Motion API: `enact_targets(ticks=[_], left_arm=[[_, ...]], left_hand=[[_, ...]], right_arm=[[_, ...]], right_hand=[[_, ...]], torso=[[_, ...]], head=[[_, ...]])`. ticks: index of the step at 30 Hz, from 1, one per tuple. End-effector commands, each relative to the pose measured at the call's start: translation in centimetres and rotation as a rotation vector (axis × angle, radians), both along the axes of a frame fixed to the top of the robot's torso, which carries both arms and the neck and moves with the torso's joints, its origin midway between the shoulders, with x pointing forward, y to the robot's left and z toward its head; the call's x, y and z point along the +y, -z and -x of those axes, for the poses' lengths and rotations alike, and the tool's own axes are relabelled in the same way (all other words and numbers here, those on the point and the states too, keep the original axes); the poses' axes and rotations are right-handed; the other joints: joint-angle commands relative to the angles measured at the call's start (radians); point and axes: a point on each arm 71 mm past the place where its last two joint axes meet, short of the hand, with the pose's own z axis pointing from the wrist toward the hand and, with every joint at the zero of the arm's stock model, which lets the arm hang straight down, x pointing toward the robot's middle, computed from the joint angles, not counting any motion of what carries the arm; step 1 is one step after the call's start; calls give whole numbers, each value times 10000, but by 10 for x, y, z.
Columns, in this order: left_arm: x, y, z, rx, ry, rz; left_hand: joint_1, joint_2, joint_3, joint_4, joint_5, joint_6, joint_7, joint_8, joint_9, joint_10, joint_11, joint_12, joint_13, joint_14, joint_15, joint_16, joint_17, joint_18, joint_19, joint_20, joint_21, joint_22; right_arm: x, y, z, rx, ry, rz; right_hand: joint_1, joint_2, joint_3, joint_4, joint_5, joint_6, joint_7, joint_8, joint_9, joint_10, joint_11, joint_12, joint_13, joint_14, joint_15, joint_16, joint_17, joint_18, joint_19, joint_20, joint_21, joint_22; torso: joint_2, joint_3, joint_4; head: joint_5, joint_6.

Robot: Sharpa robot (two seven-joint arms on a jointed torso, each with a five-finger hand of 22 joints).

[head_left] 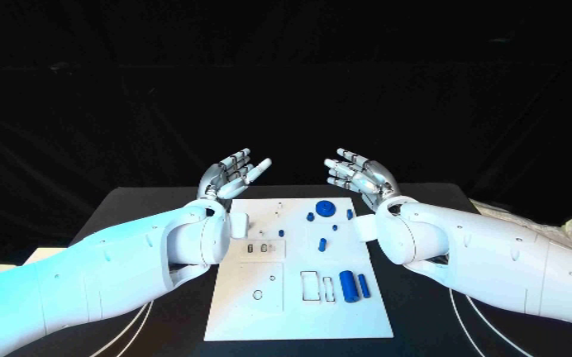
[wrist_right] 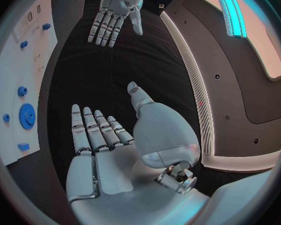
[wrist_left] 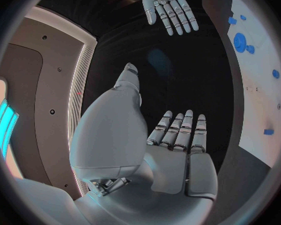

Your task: Assemble the parts on the task board

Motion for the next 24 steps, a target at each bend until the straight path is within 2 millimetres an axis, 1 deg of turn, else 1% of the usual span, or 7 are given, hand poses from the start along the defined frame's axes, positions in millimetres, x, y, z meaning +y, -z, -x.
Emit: enact_targets(ticks=[1, 6, 9, 10, 11, 14, 24], left_arm=[[-4, -1, 0, 67, 503, 558], [-4, -1, 0, 67, 503, 558], [-4, -1, 0, 67, 503, 558], [-4, -1, 0, 67, 503, 558], [11, -4, -1, -375, 254, 543], [12, -6, 2, -365, 412, 628], [11, -18, 11, -452, 917, 785]], left_hand=[[462, 66, 83, 132, 54, 543, 720, 120, 62, 599, 178, 152, 69, 689, 139, 177, 95, 280, 448, 150, 147, 76], [568, 1174, 889, 28, -136, 3230, 893, 650, 308, 4341, 471, 840, 351, 3818, 340, 1045, 452, 401, 3957, 432, 1147, 588], [639, 1458, 986, -83, -175, 4393, 788, 798, 349, 5296, 320, 926, 317, 4735, 193, 1305, 498, 484, 4958, 386, 1516, 692], [640, 1518, 982, -122, -179, 4571, 779, 806, 340, 5498, 257, 932, 302, 4983, 125, 1356, 506, 505, 5258, 343, 1616, 717], [633, 1565, 973, -153, -182, 4699, 772, 814, 334, 5659, 214, 943, 296, 5166, 72, 1389, 514, 514, 5484, 297, 1690, 735], [605, 1788, 908, -335, -195, 5262, 642, 865, 312, 6410, 15, 1039, 311, 6113, -227, 1613, 680, 521, 6503, 0, 2046, 842], [527, 2057, 672, -716, -197, 5923, 468, 727, 262, 7298, -249, 862, 337, 7243, -579, 1680, 1245, 504, 7760, -389, 2423, 970]], right_arm=[[14, 1, 0, 196, -2207, -14], [16, 0, -4, 282, -2879, 92], [17, 0, -5, 304, -3035, 121], [17, 0, -5, 306, -3047, 123], [-7, -17, -18, -2069, -2028, 3261], [-11, -24, -19, -2665, -1973, 4103], [-13, -42, -22, -4055, -2488, 7237]], right_hand=[[1065, 153, 206, -680, 21, 1853, 1372, 237, 156, 2608, -74, 318, 162, 3047, -185, 383, 190, 472, 2156, 75, 543, 251], [1447, 142, 585, -1262, -7, 4796, 954, 622, 347, 5151, -586, 803, 233, 5180, -774, 891, 250, 868, 3594, -134, 1245, 446], [1379, 82, 839, -1510, -46, 5616, 869, 567, 322, 5556, -682, 709, 190, 5607, -914, 822, 192, 848, 4001, -296, 1393, 436], [1345, 76, 927, -1576, -57, 5730, 855, 528, 311, 5654, -703, 663, 190, 5699, -939, 781, 189, 849, 4070, -327, 1408, 420], [1328, 71, 965, -1604, -66, 5769, 858, 508, 308, 5694, -721, 641, 192, 5740, -947, 763, 190, 853, 4098, -339, 1413, 412], [1289, -14, 1160, -1704, -153, 6006, 832, 449, 308, 5969, -788, 564, 198, 6035, -1037, 719, 194, 853, 4367, -453, 1529, 415], [1444, -553, 1650, -1702, -253, 6684, 626, 369, 318, 6944, -1077, 365, 218, 7171, -1475, 663, 206, 793, 5782, -1092, 2775, 956]], torso=[[1, 0, 1], [1, 0, 1], [1, 0, 1], [1, 0, 1], [245, -18, 48], [372, -41, 122], [777, -118, 287]], head=[[0, 1], [0, 1], [0, 1], [0, 1], [-165, 34], [-225, 78], [-410, 240]])
